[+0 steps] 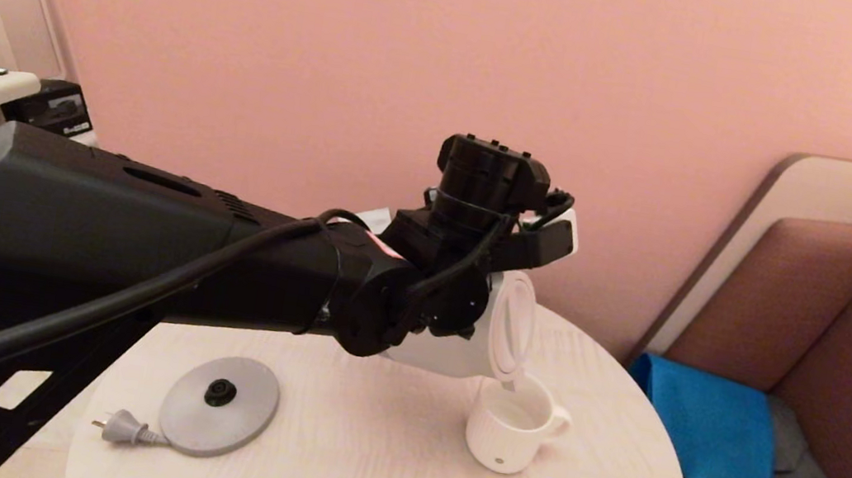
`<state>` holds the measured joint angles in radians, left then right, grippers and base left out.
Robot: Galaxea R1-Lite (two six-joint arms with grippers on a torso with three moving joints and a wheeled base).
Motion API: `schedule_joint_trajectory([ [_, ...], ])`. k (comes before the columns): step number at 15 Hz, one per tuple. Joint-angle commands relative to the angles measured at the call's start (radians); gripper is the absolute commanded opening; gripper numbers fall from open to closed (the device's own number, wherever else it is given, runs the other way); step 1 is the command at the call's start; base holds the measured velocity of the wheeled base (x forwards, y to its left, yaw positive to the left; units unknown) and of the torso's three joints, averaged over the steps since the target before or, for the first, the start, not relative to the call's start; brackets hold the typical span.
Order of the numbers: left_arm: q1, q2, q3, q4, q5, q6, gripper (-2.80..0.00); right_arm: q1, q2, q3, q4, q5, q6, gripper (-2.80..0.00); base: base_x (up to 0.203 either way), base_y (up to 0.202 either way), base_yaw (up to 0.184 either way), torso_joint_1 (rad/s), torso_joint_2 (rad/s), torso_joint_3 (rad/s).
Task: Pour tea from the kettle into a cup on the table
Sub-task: Pour water into the cup
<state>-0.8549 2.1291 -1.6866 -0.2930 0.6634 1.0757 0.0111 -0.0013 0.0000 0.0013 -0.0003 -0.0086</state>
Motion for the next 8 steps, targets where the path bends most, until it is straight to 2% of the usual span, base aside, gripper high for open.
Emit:
schedule_joint_trajectory([
  [1,-0.003,-0.005,0.001,-0.006,0.004,0.003,-2.8,0.001,0.001,0.0,0.0,0.0,-0.001,-2.8,0.0,0.0,0.0,0.0,0.0,0.0],
  [4,-0.006,-0.019,0.004,-0.014,0.002,-0.017,-2.8,0.001,0.001,0.0,0.0,0.0,-0.001,-2.8,0.0,0.0,0.0,0.0,0.0,0.0],
  [8,0.007,-0.071,0.057,-0.012,0.0,-0.091,-2.8,0.0,0.001,0.0,0.0,0.0,-0.001,-2.8,0.0,0.0,0.0,0.0,0.0,0.0],
])
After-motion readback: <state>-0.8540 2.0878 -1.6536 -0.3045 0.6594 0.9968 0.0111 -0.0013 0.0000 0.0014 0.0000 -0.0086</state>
